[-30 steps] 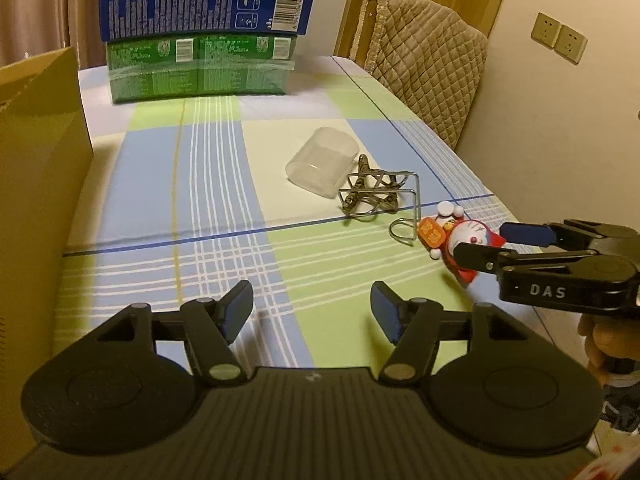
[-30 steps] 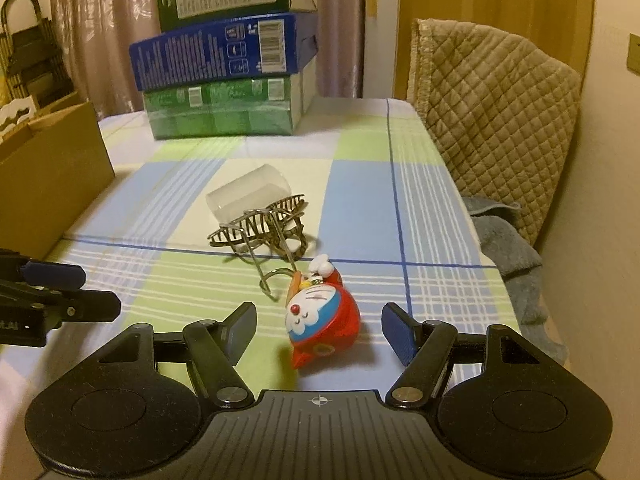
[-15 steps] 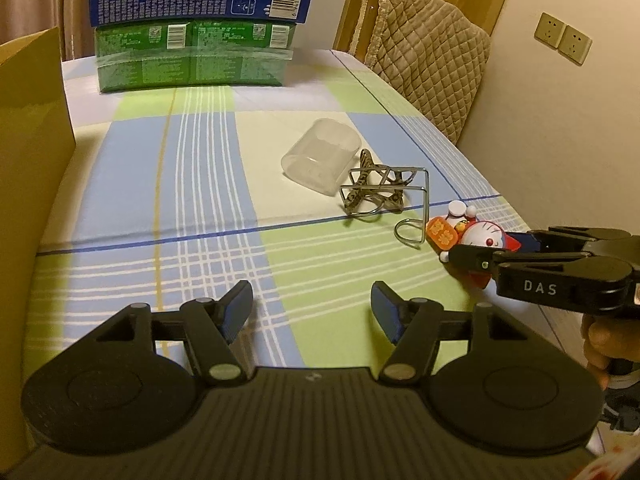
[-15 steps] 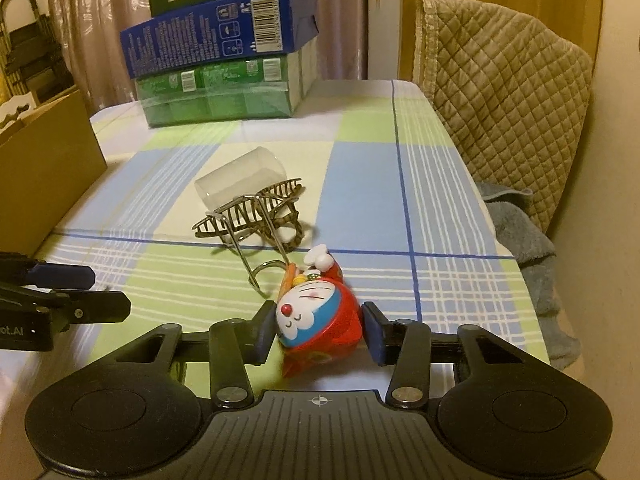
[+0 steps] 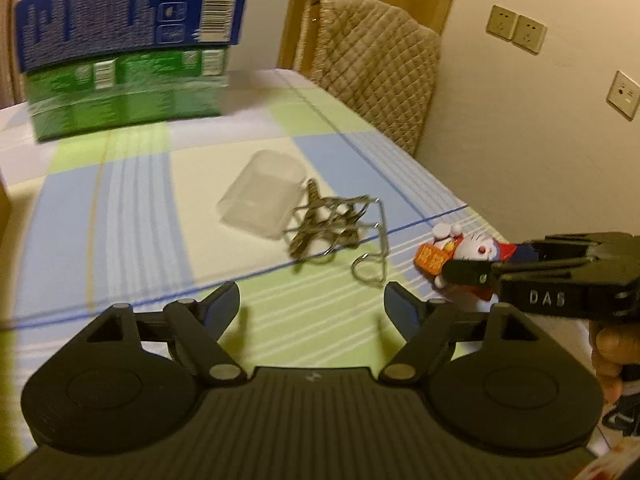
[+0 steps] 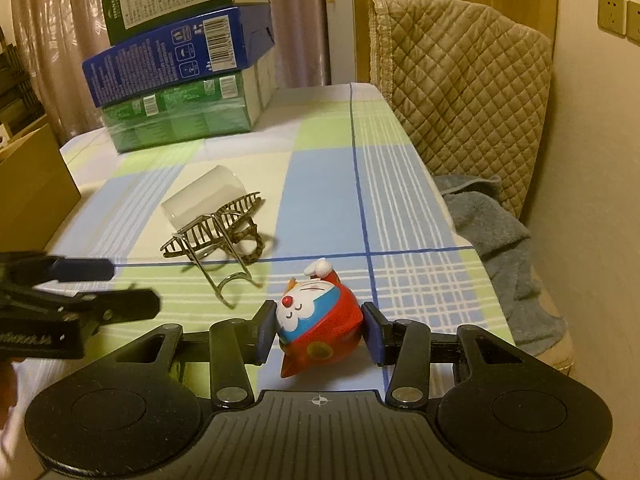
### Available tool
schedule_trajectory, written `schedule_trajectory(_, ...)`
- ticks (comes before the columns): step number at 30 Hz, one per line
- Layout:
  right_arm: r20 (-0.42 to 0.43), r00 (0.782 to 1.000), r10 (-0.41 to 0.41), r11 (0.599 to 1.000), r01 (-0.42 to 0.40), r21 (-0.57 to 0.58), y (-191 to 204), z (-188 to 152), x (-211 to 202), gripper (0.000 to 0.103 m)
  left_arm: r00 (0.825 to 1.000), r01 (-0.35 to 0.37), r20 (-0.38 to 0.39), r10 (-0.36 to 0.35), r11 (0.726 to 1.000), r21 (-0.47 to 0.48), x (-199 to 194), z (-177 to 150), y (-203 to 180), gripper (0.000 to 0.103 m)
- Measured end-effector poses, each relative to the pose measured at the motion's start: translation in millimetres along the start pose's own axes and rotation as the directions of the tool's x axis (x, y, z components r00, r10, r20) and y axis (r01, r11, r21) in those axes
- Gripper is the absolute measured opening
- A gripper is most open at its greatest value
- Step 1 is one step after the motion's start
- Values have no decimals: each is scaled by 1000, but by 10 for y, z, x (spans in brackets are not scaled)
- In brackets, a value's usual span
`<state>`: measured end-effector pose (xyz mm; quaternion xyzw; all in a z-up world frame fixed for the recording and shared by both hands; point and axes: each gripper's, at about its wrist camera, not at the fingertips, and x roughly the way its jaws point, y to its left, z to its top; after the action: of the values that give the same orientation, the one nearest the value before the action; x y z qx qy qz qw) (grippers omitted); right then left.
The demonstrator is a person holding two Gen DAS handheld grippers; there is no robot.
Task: Organize rigid objects
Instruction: 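Grasp the Doraemon figure with the right tool while the left tool grasps the wire rack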
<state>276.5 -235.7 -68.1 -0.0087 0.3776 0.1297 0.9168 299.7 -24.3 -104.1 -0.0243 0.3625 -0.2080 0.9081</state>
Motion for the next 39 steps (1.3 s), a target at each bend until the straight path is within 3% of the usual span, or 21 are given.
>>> schedule_trajectory(6, 6, 1000, -14, 1000, 14, 15, -72, -10, 13, 42, 998, 53, 22, -54, 998, 35, 202, 90, -48, 83)
schedule_trajectory(16, 6, 1000, 2, 1000, -2, 18, -64, -12, 10, 42, 996, 61, 54, -66, 995, 79, 438, 154, -36, 84)
schedule_trajectory(18, 7, 1000, 3, 1000, -3, 19, -63, -11, 14, 42, 996, 66, 49, -70, 995, 74, 470, 161, -28, 82)
schedule_trajectory(22, 4, 1000, 2, 1000, -2, 25, -61, -9, 21, 42, 995, 86, 47, -89, 994, 63, 488, 177, -19, 67)
schedule_trajectory(25, 0, 1000, 2, 1000, -2, 26, -64, -8, 22, 42, 995, 100, 26, -101, 994, 41, 475, 179, -7, 66)
schedule_trajectory(33, -16, 1000, 12, 1000, -11, 26, -24, -25, 9, 42, 1000, 10, -18, -10, 1000, 6, -45, -135, -34, 66)
schedule_trajectory(39, -43, 998, 52, 998, -54, -42, 227, -92, -72, 42, 996, -90, -27, 89, 995, -33, -594, -476, 36, 66)
